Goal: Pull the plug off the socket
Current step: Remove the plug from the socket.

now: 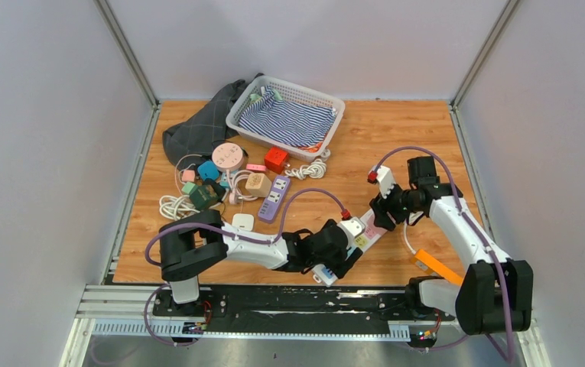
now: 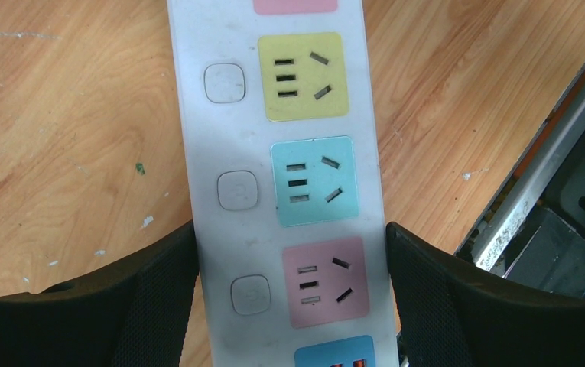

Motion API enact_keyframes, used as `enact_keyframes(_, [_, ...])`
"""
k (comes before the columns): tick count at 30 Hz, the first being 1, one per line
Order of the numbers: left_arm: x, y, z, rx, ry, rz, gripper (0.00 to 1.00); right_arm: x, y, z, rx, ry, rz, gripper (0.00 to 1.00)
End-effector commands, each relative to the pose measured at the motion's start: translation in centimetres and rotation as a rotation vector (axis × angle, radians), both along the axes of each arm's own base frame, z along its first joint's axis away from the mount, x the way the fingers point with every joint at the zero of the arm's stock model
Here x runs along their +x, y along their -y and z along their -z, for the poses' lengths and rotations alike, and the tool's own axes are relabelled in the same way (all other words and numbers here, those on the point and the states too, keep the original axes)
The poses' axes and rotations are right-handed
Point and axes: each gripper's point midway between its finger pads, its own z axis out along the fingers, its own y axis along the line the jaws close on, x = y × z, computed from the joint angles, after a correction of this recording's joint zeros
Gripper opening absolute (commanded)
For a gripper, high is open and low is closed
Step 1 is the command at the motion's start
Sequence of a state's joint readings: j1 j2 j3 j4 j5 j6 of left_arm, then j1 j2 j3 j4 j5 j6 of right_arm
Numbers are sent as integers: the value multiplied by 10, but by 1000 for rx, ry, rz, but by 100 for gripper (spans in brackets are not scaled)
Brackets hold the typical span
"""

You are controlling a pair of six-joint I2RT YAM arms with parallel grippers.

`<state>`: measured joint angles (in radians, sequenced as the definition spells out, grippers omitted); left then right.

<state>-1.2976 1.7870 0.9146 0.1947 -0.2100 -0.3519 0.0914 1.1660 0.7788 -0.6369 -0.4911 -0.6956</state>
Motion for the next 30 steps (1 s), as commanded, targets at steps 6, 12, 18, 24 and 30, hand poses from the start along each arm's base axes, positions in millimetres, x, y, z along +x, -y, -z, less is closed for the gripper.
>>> enact_keyframes(6, [6,-19,18,81,7,-39,0,-63,-63,-13,251,-139,-381,0])
enact_keyframes(12, [10,-18,19,74,-10,-51,0,-14,-20,2,48,-34,-118,0])
enact_keyframes(18, [13,-17,21,63,-46,-50,0,-17,-20,6,59,-56,-127,48])
enact_keyframes(24, [12,-16,22,63,-51,-46,0,-21,-20,9,64,-86,-137,61])
enact_keyframes(30, [11,-16,21,63,-53,-42,0,-21,-20,9,62,-82,-140,72])
